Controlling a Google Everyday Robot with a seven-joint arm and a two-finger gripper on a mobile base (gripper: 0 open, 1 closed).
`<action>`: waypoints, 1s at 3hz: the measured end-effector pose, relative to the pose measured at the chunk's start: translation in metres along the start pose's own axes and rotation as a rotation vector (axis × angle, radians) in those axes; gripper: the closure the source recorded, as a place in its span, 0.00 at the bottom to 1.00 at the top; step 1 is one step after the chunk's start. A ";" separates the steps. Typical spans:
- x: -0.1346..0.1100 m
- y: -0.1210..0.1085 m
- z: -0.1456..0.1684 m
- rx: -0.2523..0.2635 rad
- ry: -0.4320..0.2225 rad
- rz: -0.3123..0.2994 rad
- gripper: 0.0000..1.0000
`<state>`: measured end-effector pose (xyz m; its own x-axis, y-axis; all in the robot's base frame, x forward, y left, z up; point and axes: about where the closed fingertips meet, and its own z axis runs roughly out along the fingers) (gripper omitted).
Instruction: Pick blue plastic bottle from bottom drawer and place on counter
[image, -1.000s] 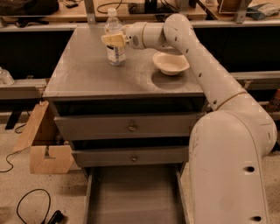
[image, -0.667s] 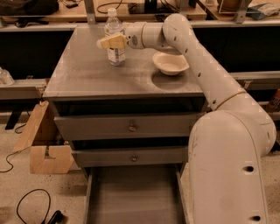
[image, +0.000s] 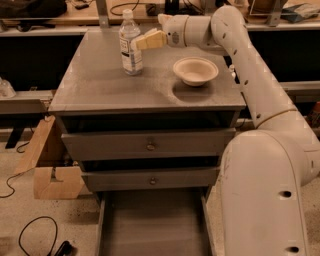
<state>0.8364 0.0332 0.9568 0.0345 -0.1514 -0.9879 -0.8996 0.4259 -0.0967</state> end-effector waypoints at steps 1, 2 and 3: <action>-0.021 -0.007 -0.074 -0.002 0.071 -0.039 0.00; -0.039 -0.001 -0.153 0.043 0.270 -0.056 0.00; -0.065 0.004 -0.244 0.210 0.517 -0.061 0.00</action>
Offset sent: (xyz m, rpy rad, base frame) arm -0.1197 -0.2391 0.1131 -0.5647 0.1684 -0.1724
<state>0.7245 -0.1726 1.0503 -0.1819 -0.5764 -0.7966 -0.7950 0.5630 -0.2259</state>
